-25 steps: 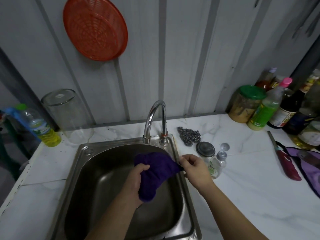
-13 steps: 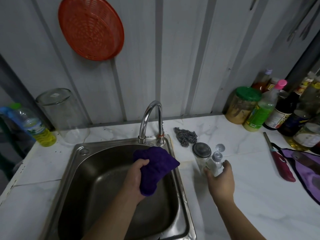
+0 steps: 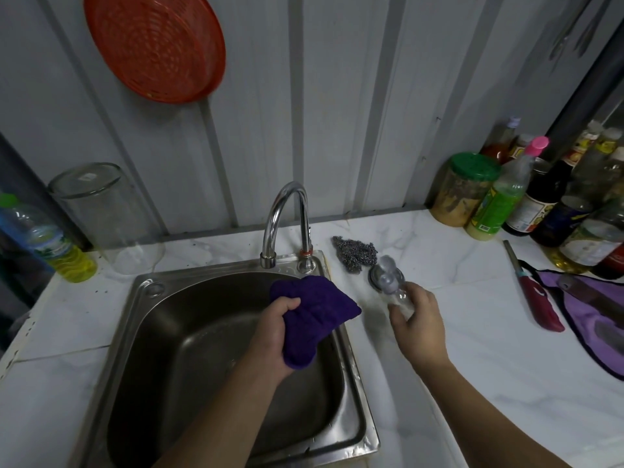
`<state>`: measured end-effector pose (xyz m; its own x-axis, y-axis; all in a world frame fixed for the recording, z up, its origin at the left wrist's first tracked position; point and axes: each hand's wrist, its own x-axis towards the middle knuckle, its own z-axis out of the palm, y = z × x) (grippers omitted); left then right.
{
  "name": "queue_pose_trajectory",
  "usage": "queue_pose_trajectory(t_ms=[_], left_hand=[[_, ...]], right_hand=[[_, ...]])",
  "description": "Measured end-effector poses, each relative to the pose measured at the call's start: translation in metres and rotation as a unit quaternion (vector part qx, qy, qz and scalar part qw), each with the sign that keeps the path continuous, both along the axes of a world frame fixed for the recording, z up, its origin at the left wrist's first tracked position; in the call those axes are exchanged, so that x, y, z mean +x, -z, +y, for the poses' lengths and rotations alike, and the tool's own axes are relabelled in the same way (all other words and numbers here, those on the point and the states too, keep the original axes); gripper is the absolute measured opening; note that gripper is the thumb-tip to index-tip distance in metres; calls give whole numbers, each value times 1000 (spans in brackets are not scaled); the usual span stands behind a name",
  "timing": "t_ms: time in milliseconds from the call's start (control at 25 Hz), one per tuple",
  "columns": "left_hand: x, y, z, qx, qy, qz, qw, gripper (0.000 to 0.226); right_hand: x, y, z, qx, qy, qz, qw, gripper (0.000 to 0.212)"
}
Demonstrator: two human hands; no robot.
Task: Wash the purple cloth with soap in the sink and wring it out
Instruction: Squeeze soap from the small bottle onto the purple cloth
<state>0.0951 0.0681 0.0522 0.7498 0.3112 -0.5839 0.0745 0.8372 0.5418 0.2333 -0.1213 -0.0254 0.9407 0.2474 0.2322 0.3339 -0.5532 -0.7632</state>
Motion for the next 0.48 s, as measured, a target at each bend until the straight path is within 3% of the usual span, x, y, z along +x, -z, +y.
queue_pose_trajectory(t_ms=[120,280,480], left_hand=[[1,1,-3,-5,-7,5,1000,20],[1,0,-4,-6,-3,2,1000,27],[0,0,0,-9,-7,-10,1000,34]], right_hand=[[1,-23,8,-47,-75,-159,983,46],[4,-69,27,-138,-137,-366,910,38],[1,-92,50,-168,-159,-458,858,30]])
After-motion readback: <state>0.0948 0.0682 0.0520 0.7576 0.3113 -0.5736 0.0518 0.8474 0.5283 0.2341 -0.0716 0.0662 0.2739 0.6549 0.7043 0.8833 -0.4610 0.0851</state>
